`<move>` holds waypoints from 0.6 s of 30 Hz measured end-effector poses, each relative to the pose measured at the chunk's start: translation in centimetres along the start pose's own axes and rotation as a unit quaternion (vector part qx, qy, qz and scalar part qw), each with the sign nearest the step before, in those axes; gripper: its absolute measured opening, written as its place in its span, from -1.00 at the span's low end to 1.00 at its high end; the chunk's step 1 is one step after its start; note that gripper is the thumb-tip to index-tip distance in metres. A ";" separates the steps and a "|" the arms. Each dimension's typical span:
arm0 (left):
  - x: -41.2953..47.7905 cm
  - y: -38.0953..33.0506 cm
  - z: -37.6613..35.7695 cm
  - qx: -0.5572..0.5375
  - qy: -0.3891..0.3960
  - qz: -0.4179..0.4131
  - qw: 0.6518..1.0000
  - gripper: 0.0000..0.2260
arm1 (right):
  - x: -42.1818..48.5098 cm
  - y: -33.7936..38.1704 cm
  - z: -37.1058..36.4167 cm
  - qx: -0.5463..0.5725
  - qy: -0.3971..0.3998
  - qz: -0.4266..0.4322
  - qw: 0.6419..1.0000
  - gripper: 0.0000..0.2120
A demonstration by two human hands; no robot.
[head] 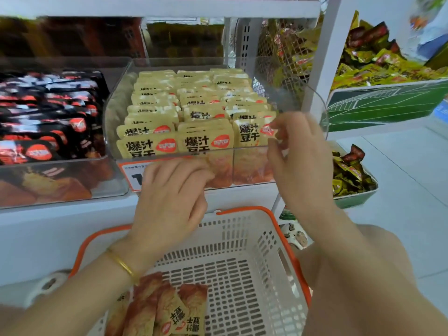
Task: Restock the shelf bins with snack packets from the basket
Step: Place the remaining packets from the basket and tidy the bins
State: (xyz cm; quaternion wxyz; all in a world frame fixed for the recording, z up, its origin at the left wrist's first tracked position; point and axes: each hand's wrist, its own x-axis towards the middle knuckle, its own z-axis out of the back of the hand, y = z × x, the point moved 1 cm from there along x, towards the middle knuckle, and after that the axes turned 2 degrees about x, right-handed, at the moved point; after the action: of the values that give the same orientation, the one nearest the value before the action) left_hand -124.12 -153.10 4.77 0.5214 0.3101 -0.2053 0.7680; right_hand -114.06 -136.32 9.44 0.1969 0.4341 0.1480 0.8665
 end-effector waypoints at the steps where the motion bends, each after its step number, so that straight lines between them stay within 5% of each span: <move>1: -1.5 0.9 -0.5 0.005 0.024 -0.002 1.000 -0.75 | -1.5 0.6 -1.0 0.042 0.049 0.003 0.998 -0.89; 3: -4.6 2.9 -1.6 0.015 0.103 0.015 0.994 -0.73 | -4.9 1.3 -4.7 0.097 0.278 -0.041 0.955 -0.90; 5: -8.0 4.9 -2.7 0.031 0.200 0.029 0.979 -0.70 | -8.8 1.2 -9.3 0.068 0.494 -0.058 0.865 -0.80; 7: -11.4 6.5 -3.8 0.048 0.270 0.041 0.961 -0.68 | -13.1 0.6 -13.6 -0.008 0.617 -0.013 0.787 -0.71; 9: -14.1 7.3 -5.0 0.062 0.311 0.055 0.947 -0.69 | -18.0 0.0 -17.7 -0.049 0.678 0.012 0.734 -0.68; 12: -16.3 7.7 -6.5 0.066 0.347 0.067 0.933 -0.74 | -24.3 0.0 -22.5 -0.080 0.700 0.016 0.709 -0.67; 15: -17.8 8.4 -7.5 0.060 0.358 0.095 0.927 -0.72 | -29.6 0.6 -25.9 -0.092 0.721 0.070 0.683 -0.31; 18: -18.8 8.7 -7.8 0.060 0.365 0.119 0.921 -0.84 | -32.8 1.3 -27.3 -0.128 0.758 0.073 0.635 -0.17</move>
State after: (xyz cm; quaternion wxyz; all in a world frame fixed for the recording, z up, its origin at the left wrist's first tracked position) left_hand -129.34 -163.98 -13.77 0.4449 0.0125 0.0102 0.8954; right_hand -118.61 -155.24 -28.60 0.0055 -0.3960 0.1004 0.9127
